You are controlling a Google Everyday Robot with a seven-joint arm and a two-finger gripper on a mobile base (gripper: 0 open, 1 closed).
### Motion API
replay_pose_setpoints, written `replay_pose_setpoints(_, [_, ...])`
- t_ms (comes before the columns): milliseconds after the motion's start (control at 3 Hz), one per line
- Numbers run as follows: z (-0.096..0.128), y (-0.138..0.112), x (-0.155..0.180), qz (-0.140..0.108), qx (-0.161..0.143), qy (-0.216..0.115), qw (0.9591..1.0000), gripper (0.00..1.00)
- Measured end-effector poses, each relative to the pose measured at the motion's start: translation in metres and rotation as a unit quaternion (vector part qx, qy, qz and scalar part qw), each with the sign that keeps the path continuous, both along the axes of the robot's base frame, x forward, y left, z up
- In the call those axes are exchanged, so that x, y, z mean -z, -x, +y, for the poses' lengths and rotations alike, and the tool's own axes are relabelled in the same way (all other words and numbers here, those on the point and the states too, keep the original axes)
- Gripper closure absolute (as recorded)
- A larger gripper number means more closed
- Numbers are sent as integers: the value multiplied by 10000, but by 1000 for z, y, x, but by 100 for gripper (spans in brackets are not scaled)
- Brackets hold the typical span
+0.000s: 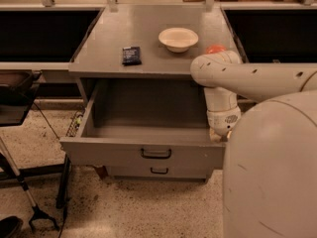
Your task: Open top drawer
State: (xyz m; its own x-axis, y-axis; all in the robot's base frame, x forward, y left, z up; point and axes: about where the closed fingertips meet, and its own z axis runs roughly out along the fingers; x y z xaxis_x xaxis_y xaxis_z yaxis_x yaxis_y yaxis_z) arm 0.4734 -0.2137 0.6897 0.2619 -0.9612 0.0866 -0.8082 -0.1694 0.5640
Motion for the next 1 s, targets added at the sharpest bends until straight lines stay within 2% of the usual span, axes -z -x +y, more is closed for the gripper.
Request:
replay_pose_setpoints(333, [14, 18, -15, 30, 59, -451, 9990, 0])
replay_pose_setpoints(667, [15, 18, -15, 34, 65, -464, 9989, 0])
replay_pose_setpoints(1000, [18, 30, -31, -83, 287, -625, 9976, 0])
